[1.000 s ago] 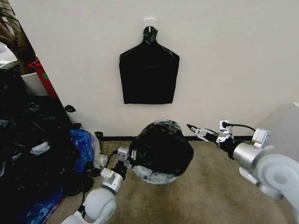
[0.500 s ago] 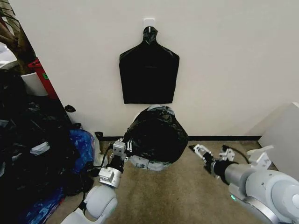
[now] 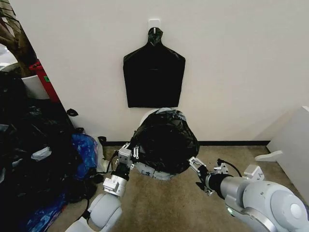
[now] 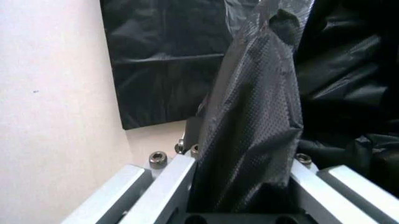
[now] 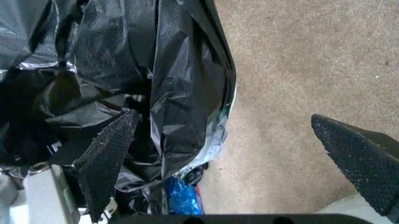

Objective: Place the garbage bag over the trash bin.

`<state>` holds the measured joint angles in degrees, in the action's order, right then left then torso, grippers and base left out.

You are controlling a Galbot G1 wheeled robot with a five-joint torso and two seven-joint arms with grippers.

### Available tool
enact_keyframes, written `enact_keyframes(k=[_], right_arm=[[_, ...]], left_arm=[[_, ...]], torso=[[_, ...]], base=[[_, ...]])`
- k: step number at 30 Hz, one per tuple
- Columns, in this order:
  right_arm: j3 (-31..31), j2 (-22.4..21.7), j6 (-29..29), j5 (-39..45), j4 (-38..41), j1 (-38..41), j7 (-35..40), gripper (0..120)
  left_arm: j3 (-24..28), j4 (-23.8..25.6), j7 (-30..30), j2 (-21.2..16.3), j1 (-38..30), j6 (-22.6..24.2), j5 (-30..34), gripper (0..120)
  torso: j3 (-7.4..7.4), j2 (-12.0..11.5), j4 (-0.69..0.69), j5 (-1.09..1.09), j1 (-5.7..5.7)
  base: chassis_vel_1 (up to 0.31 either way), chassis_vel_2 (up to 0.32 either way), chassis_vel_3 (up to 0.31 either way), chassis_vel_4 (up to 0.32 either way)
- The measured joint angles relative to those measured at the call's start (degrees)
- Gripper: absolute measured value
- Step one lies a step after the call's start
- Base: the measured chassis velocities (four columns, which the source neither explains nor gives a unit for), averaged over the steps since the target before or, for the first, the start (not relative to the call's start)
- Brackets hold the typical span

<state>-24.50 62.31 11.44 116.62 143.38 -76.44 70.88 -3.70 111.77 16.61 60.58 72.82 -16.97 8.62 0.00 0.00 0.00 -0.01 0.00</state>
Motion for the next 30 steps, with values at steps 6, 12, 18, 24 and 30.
enact_keyframes(k=[6,12,18,24,30], right_arm=[[-1.1,-2.4,1.0,1.1,-0.1,0.4,-0.8,100],[1.6,-1.1,1.0,0.0,-0.1,1.5,-1.4,100],[4.1,0.5,1.3,-2.0,-0.1,1.8,-1.8,100],[7.1,1.8,1.4,-4.7,-0.1,1.3,-1.9,100],[7.6,2.7,1.4,-6.4,-0.1,0.7,-2.5,100]], left_arm=[[-0.1,-0.7,-0.1,-0.4,-0.6,0.1,0.2,1],[0.8,-1.1,-0.1,-0.2,-1.4,0.3,0.4,1],[1.3,-0.9,-0.2,-0.2,-1.8,0.3,0.5,1],[1.4,0.1,-0.4,-0.1,-1.5,0.3,0.5,1],[1.0,0.6,-1.0,-0.2,-1.1,0.2,0.5,1]], torso=[[0.0,0.0,0.0,0.01,0.0],[0.0,0.0,0.0,0.01,0.0],[0.0,0.0,0.0,0.01,0.0],[0.0,0.0,0.0,0.0,0.0],[0.0,0.0,0.0,0.01,0.0]], base=[[0.0,0.0,0.0,0.0],[0.0,0.0,0.0,0.0],[0.0,0.0,0.0,0.0],[0.0,0.0,0.0,0.0],[0.0,0.0,0.0,0.0]])
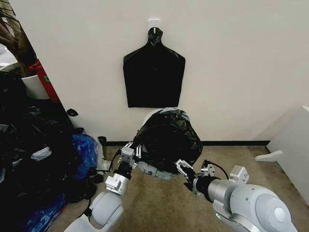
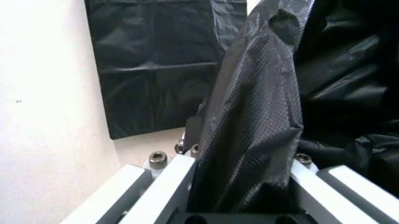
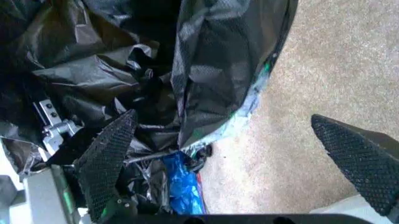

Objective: Place the garbage bag over the trash bin.

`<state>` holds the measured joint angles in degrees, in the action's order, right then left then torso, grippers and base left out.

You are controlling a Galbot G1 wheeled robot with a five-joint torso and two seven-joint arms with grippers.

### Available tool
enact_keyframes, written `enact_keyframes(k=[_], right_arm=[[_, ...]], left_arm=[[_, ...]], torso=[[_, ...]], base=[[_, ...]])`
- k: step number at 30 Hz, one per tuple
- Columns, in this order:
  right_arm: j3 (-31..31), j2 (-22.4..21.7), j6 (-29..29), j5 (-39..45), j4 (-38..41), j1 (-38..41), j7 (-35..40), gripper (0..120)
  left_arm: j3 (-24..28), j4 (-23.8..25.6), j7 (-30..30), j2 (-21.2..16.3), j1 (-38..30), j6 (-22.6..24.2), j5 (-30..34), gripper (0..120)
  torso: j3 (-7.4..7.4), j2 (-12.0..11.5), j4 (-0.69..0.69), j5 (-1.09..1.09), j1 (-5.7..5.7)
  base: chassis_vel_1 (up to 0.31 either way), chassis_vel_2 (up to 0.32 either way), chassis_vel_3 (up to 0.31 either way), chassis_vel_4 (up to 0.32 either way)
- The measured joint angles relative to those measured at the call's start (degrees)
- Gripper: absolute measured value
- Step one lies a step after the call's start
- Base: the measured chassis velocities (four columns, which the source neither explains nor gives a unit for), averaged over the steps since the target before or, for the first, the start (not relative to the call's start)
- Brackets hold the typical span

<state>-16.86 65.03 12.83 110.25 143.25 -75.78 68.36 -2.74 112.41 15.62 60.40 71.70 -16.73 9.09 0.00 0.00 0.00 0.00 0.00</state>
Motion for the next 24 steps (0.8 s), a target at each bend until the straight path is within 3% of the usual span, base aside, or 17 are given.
enact_keyframes(k=[6,24], right_arm=[[1.5,0.3,0.1,-0.9,0.0,-0.4,-0.2,90],[3.1,0.6,1.3,-2.2,-0.5,-0.9,-1.1,23]], left_arm=[[-0.2,0.1,-0.1,0.0,0.0,0.0,0.0,1],[-0.5,0.4,-0.4,-0.1,-0.3,-0.1,1.0,1]], torso=[[0.0,0.0,0.0,0.0,0.0],[0.0,0.0,0.0,0.0,0.0]], base=[[0.0,0.0,0.0,0.0],[0.0,0.0,0.0,0.0]])
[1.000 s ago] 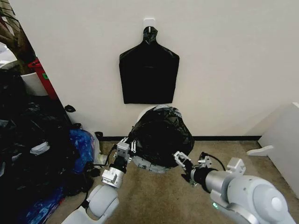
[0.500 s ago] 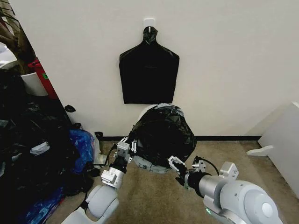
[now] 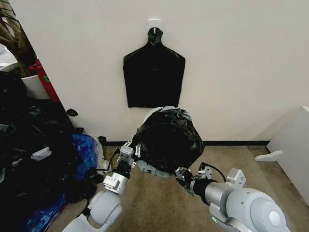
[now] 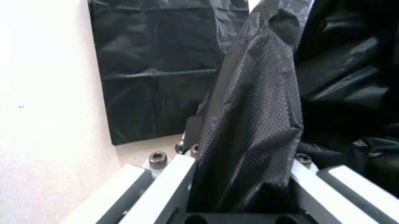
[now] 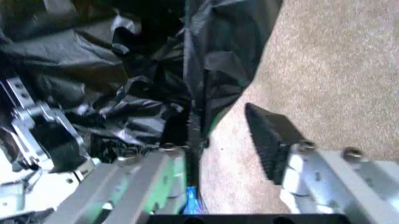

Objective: Place the garbage bag over the trash bin.

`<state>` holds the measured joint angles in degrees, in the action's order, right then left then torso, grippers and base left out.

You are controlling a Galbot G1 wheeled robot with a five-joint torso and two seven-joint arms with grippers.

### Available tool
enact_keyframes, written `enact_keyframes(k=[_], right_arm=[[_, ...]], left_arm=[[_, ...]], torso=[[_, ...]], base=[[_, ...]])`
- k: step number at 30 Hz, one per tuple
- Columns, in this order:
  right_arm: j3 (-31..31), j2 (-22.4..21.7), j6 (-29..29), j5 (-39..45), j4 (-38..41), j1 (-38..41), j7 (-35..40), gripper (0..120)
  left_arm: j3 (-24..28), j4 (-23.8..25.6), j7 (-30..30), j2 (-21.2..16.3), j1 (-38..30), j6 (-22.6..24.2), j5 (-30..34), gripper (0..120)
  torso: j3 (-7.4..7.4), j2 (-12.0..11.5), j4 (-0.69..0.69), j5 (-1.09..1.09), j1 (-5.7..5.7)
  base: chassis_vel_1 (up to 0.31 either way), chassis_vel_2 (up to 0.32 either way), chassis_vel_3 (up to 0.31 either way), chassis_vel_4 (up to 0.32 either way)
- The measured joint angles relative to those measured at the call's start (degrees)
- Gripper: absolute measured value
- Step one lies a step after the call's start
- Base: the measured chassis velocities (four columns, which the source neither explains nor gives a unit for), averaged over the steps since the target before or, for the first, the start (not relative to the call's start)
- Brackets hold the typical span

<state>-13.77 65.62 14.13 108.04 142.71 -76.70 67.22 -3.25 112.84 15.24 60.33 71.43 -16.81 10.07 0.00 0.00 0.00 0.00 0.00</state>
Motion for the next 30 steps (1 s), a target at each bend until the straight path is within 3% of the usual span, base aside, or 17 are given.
enact_keyframes(k=[7,11,17,30], right_arm=[[4.2,-0.3,4.3,-5.3,-1.4,-0.6,-1.9,0],[8.6,-1.0,7.8,-16.6,-4.2,-0.7,-6.7,0],[11.7,-0.4,10.0,-21.0,-6.6,-0.4,-8.8,0],[18.4,-0.7,13.3,-26.8,-8.7,0.3,-13.7,0]], left_arm=[[-0.2,0.8,1.1,0.0,1.0,2.1,2.7,1],[-0.5,1.6,2.5,0.1,1.7,3.8,4.6,1],[-0.3,2.2,4.3,0.1,1.7,6.1,8.5,1],[0.0,1.4,5.4,0.8,1.5,6.6,10.0,1]], torso=[[0.0,0.0,0.0,0.0,0.0],[0.0,0.0,0.0,0.0,0.0],[0.0,0.0,0.0,0.0,0.0],[0.0,0.0,0.0,-0.01,0.0]], base=[[0.0,0.0,0.0,0.0],[0.0,0.0,0.0,0.0],[0.0,0.0,0.0,0.0],[0.0,0.0,0.0,0.0]])
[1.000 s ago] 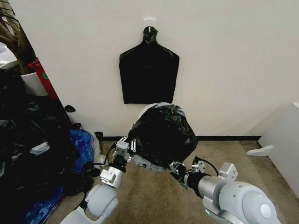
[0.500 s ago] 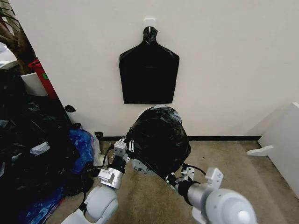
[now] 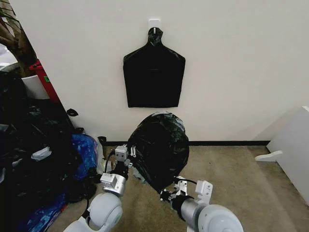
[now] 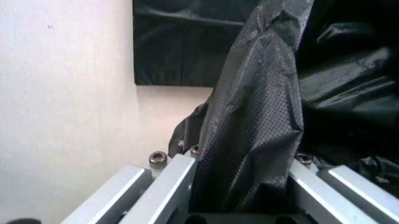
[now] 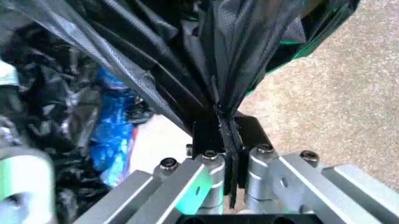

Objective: Place the garbage bag over the trash bin.

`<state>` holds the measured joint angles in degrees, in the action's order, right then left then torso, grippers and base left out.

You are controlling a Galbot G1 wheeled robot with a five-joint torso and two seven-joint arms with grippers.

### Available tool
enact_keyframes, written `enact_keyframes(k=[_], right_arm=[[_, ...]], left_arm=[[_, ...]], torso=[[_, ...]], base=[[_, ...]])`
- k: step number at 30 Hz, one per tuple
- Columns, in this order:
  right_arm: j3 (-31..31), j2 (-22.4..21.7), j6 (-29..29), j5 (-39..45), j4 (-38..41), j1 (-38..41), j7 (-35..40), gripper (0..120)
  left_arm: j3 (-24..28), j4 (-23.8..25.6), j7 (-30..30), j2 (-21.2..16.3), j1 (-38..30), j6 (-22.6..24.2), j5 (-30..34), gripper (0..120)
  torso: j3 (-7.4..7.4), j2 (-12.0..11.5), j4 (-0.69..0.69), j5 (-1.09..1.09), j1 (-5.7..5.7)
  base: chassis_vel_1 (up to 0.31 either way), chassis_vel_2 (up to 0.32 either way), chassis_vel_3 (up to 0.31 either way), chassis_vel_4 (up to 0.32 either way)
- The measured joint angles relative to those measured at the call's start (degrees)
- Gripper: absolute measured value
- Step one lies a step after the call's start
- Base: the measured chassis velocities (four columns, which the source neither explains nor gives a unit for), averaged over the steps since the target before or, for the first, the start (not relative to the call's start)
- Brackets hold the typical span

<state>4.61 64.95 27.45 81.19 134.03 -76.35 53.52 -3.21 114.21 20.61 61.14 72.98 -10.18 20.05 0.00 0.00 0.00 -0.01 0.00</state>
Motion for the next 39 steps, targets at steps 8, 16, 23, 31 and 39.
enact_keyframes(k=[8,16,23,31,39], right_arm=[[1.2,1.6,-0.3,-7.7,-7.3,0.8,-1.7,0],[-1.2,1.7,-2.7,-18.9,-13.0,0.4,-6.9,0],[-3.3,2.1,-7.8,-28.0,-17.5,0.9,-15.2,0],[-4.3,1.8,-10.8,-34.7,-18.6,0.3,-21.9,0],[-4.9,-0.1,-10.7,-40.8,-15.3,-2.7,-25.1,15]], left_arm=[[0.2,1.3,0.6,-0.2,0.3,1.1,1.8,1],[-0.4,2.5,1.9,-0.6,0.8,2.7,5.1,1],[-0.2,3.4,3.7,-0.5,1.1,4.2,7.6,1],[-0.3,4.0,4.2,-0.5,1.8,4.9,9.8,1],[-1.0,3.1,4.3,-0.7,1.1,6.3,11.9,1]], torso=[[0.0,0.0,0.0,0.01,0.0],[0.0,0.0,0.0,0.0,0.0],[0.0,0.0,0.0,0.01,0.0],[0.0,0.0,0.0,0.01,0.0],[0.0,0.0,0.0,0.01,0.0]], base=[[0.0,0.0,0.0,0.0],[0.0,0.0,0.0,0.0],[0.0,0.0,0.0,0.0],[0.0,0.0,0.0,0.0],[0.0,0.0,0.0,0.0]])
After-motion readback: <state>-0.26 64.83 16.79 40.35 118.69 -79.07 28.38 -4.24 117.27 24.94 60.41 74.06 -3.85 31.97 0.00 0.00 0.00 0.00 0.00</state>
